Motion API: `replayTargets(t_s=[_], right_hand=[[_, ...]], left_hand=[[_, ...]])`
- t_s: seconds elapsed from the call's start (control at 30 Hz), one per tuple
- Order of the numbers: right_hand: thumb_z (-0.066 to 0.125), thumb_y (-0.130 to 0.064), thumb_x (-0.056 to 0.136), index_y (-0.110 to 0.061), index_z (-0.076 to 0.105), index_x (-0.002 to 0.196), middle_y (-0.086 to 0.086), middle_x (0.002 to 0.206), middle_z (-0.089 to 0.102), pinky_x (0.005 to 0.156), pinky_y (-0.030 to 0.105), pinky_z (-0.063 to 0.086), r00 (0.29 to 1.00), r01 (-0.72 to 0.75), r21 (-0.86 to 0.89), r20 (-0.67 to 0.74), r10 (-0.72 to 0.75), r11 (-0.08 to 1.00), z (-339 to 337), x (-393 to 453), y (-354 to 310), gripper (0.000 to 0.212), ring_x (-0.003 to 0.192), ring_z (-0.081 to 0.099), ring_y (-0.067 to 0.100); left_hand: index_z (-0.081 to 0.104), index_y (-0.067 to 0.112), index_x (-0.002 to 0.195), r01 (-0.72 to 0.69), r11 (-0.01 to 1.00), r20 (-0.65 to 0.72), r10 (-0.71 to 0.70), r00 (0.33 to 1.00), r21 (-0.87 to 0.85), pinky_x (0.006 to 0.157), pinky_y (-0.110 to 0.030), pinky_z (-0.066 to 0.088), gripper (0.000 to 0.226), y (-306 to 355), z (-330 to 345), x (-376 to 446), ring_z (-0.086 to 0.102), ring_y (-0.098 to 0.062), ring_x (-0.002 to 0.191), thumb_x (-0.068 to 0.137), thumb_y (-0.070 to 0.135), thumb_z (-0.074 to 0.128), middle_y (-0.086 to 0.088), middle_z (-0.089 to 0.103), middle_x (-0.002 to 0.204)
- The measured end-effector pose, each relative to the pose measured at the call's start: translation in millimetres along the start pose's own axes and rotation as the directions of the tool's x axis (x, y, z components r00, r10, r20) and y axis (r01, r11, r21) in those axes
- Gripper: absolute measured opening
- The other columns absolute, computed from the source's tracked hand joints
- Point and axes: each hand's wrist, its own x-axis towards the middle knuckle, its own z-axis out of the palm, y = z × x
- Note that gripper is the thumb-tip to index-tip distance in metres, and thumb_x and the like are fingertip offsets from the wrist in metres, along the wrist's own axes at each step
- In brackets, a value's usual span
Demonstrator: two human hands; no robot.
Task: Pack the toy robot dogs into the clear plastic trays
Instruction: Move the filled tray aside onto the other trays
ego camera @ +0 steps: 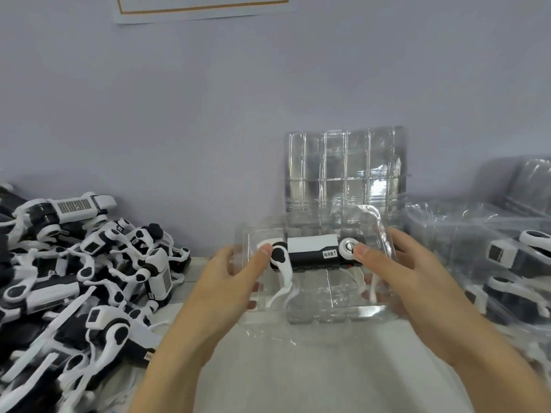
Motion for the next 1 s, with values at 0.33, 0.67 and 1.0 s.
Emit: replayTargets(t_s=[0.33, 0.67, 1.0], right_hand=[[0.070, -0.069, 0.060, -0.063, 0.049, 0.110, -0.033, 0.096, 0.064, 0.061, 0.013, 0.046, 0.992, 0.114, -0.046, -0.042, -0.116, 0.992, -1.9, -4.0, -13.7, 0.055, 0.078, 0.063, -0.017], [0.077, -0.067, 0.051, -0.056, 0.054, 0.124, -0.013, 0.102, 0.067, 0.077, 0.023, 0.048, 0.999, 0.037, 0.011, -0.022, -0.036, 0.999, -10.7, -3.2, -14.6, 0.077, 0.081, 0.066, 0.004], [0.043, -0.055, 0.099, -0.025, 0.063, 0.134, 0.009, 0.127, 0.068, 0.096, 0.047, 0.051, 0.996, -0.090, 0.645, 0.047, 0.078, 0.759, -32.7, -1.0, -1.9, 0.050, 0.111, 0.068, 0.027]], left_hand=[[0.012, 0.076, 0.137, -0.550, 0.673, 0.301, 0.461, 0.835, 0.495, 0.118, -0.045, 0.003, 0.109, 26.4, 4.7, -26.2, -0.016, 0.003, 0.149, 0.046, 0.089, 0.070, 0.042, -0.011, 0.155], [0.023, 0.063, 0.118, -0.545, 0.540, 0.392, 0.381, 0.838, 0.642, 0.114, -0.029, 0.004, 0.084, 26.6, 25.4, -33.8, -0.008, 0.017, 0.134, 0.045, 0.087, 0.058, 0.040, 0.007, 0.135], [0.045, 0.052, 0.113, -0.627, 0.341, 0.418, 0.516, 0.748, 0.701, 0.108, -0.038, 0.024, 0.075, 104.8, 27.8, -20.4, 0.032, -0.005, 0.118, 0.047, 0.085, 0.057, 0.017, 0.036, 0.125]])
